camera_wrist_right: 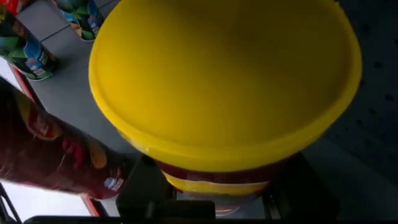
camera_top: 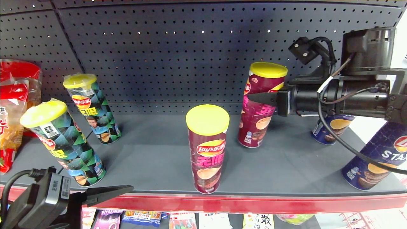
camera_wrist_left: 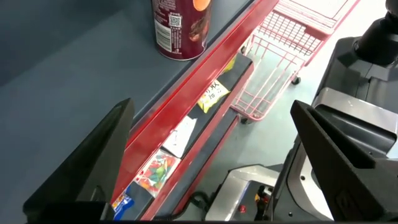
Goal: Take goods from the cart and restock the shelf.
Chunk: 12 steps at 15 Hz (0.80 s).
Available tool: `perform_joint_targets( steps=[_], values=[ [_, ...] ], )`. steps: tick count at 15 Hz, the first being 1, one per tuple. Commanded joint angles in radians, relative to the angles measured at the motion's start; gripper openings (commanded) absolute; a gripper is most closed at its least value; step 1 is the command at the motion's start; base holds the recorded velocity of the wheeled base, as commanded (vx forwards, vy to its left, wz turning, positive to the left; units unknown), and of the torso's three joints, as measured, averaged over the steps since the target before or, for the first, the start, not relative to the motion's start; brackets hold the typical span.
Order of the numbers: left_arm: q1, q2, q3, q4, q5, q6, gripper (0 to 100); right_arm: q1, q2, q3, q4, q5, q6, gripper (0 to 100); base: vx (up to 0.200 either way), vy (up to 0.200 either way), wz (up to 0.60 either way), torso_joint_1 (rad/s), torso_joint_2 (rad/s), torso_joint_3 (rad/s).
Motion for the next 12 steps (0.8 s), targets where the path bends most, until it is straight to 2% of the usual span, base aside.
perform_joint_targets(
  steps=[1, 4, 8, 12],
  values=[
    [0.0, 0.003, 0.0, -0.001, 0.008, 0.0, 100, 0.021, 0.075, -0.067, -0.002, 0.001, 0.004, 0, 0.0, 0.0, 0.0, 0.0, 0.0, 0.0],
    [0.0, 0.004, 0.002, 0.001, 0.02, 0.0, 100, 0.047, 0.134, -0.137, -0.002, 0.009, 0.004, 0, 0.0, 0.0, 0.0, 0.0, 0.0, 0.0],
    [0.0, 0.001, 0.002, 0.001, 0.028, 0.0, 100, 0.07, 0.174, -0.16, -0.005, 0.017, 0.012, 0, 0.0, 0.0, 0.0, 0.0, 0.0, 0.0],
    [0.0, -0.02, 0.016, 0.002, 0.036, -0.002, 100, 0.078, 0.221, -0.162, -0.083, 0.027, 0.02, 0, 0.0, 0.0, 0.0, 0.0, 0.0, 0.0]
  ],
)
